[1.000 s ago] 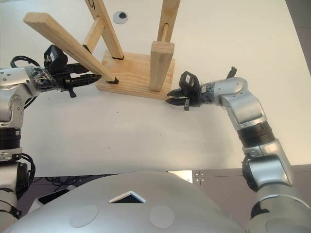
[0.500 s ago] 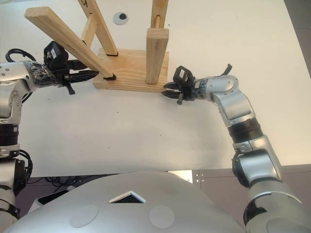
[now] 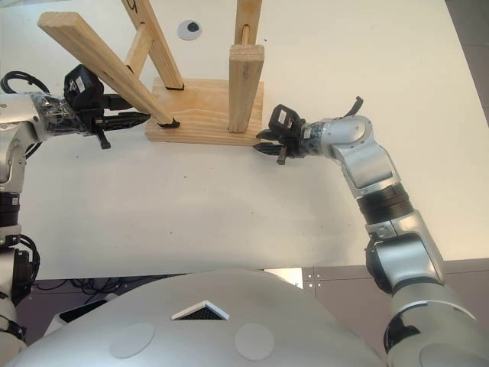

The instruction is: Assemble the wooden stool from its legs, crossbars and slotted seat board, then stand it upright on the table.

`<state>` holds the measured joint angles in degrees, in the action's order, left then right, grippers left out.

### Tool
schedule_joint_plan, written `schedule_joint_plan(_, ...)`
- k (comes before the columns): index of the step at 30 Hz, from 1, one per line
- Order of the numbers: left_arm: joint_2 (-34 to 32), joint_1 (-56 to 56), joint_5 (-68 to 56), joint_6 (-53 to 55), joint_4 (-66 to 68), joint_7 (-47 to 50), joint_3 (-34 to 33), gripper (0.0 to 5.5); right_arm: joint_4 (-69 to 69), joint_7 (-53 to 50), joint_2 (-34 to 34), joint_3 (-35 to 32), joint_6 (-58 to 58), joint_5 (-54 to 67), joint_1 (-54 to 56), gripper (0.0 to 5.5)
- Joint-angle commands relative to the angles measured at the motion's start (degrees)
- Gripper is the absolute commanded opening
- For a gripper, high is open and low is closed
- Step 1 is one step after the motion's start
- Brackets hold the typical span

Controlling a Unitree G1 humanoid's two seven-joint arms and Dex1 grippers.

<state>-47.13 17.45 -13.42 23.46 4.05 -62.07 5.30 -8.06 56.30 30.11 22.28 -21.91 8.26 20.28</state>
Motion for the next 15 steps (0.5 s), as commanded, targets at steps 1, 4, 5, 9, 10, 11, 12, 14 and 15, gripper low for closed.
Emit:
schedule_joint_plan(1, -0.7, 0.1, 3.4, 1.9, 2.6, 1.9, 0.9, 1.04, -1.7, 0.5, 1.1, 2.3, -2.3, -2.8, -2.9, 1.24)
schedule_joint_plan(4, 1.9, -0.9, 3.2, 2.9, 2.8, 2.7, 1.5, 0.46, -1.6, 0.8, 1.0, 2.6, -2.4, -2.8, -2.8, 1.24)
schedule_joint_plan(5, 2.2, -1.6, 3.8, 2.6, 2.9, 3.0, 2.0, 0.30, -1.5, 0.8, 1.1, 2.6, -2.4, -2.8, -2.8, 1.24)
schedule_joint_plan(9, 1.6, -2.6, 5.1, 1.9, 3.5, 2.7, 2.9, 0.03, -1.5, 0.9, 1.3, 2.7, -2.4, -2.9, -2.9, 1.24)
schedule_joint_plan(10, 1.1, -2.8, 5.3, 1.8, 3.4, 2.6, 2.8, 0.03, -1.5, 0.9, 1.2, 2.7, -2.3, -2.9, -2.9, 1.24)
schedule_joint_plan(11, 0.6, -2.9, 5.7, 1.8, 3.3, 2.7, 2.6, 0.03, -1.5, 0.9, 1.2, 2.7, -2.3, -2.9, -2.9, 1.24)
schedule_joint_plan(12, 0.2, -2.8, 6.1, 1.6, 3.6, 2.7, 2.5, 0.03, -1.5, 0.8, 1.2, 2.7, -2.3, -3.0, -3.0, 1.24)
schedule_joint_plan(14, -0.8, -3.2, 6.8, 1.0, 3.7, 2.5, 2.1, 0.03, -1.5, 0.7, 1.1, 2.6, -2.3, -3.0, -3.1, 1.24)
schedule_joint_plan(15, -1.1, -3.2, 6.9, 0.8, 3.8, 2.4, 2.0, 0.03, -1.4, 0.6, 1.1, 2.6, -2.3, -3.0, -3.3, 1.24)
